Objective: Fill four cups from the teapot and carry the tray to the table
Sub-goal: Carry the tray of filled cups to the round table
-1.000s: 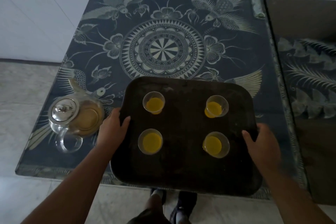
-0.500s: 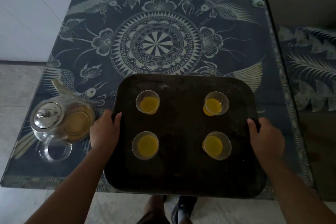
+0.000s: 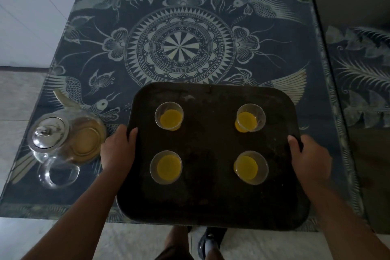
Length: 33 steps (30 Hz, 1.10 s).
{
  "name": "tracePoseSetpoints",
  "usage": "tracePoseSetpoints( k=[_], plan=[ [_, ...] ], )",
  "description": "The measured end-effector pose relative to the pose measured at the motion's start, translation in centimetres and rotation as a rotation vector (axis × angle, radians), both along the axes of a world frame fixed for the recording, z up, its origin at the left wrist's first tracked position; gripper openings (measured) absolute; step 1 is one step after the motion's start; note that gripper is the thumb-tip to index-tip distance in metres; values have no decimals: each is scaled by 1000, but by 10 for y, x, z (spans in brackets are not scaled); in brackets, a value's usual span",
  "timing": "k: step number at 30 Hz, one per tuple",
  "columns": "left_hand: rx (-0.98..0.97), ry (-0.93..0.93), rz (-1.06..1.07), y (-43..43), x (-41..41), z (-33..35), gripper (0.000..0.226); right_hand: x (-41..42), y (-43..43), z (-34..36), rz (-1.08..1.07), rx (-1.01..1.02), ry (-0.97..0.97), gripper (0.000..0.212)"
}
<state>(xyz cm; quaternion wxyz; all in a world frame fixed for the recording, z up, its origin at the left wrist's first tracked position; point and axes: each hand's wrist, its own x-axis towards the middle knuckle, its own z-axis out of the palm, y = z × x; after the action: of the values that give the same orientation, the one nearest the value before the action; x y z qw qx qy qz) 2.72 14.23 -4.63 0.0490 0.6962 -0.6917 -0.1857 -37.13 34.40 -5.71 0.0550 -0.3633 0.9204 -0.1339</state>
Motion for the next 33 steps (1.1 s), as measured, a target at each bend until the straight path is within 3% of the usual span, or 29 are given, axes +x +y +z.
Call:
tracePoseSetpoints(
  k=[13, 33],
  plan=[
    [-7, 110, 4, 1, 1, 13, 32, -5, 0, 16, 6, -49, -9, 42],
    [-42, 160, -9, 1, -9, 99, 27, -15, 4, 97, -11, -69, -18, 42]
  ],
)
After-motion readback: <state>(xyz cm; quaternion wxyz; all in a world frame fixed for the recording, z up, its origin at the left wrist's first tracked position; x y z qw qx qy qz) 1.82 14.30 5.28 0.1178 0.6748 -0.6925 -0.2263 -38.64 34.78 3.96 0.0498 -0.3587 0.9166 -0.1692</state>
